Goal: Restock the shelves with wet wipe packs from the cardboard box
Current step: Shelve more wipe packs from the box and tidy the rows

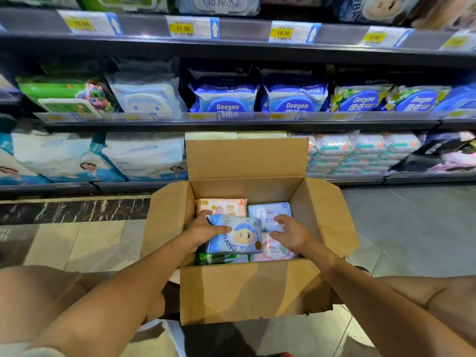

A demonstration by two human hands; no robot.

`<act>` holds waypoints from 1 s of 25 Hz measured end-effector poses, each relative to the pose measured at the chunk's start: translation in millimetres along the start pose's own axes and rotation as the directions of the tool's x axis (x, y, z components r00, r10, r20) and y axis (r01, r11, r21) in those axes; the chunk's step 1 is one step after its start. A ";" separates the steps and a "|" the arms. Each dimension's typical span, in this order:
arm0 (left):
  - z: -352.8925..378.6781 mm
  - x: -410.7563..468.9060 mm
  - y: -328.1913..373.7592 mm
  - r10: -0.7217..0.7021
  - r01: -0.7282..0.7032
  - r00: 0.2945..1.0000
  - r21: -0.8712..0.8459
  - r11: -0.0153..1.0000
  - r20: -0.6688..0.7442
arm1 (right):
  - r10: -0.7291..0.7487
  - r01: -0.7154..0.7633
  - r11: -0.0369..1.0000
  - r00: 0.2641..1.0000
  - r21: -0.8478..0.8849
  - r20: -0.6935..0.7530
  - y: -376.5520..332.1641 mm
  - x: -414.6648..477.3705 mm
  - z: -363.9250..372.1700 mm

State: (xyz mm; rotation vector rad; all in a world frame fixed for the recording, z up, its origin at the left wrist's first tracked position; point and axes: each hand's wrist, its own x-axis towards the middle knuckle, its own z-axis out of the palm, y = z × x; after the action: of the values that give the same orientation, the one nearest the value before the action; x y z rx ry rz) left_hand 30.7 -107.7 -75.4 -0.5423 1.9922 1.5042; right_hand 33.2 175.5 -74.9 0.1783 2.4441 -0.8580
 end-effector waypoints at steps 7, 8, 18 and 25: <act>-63.6 -43.7 37.6 0.064 -0.075 0.996 -0.198 0.977 -0.061 | 0.038 -0.036 0.995 0.999 0.098 -0.018 -22.6 5.3 -0.5; -77.9 -48.2 38.3 0.068 -0.085 0.994 -0.204 0.975 -0.090 | 0.047 -0.046 0.994 0.999 0.103 -0.007 -25.5 9.8 0.7; -168.5 -63.5 0.2 -0.047 -0.005 0.990 -0.360 0.933 -0.136 | 0.151 -0.162 0.982 0.981 0.093 0.120 -63.4 79.6 44.9; -174.5 -50.0 -12.3 -0.136 0.108 0.990 -0.443 0.890 -0.030 | 0.292 -0.317 0.917 0.947 0.241 0.133 -73.9 130.2 79.3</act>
State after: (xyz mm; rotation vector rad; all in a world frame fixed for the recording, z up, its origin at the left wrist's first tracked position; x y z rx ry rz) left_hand 40.5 -279.6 -16.9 -0.8904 1.6182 1.8865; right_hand -63.1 61.9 -155.7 0.5863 2.1324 -1.0146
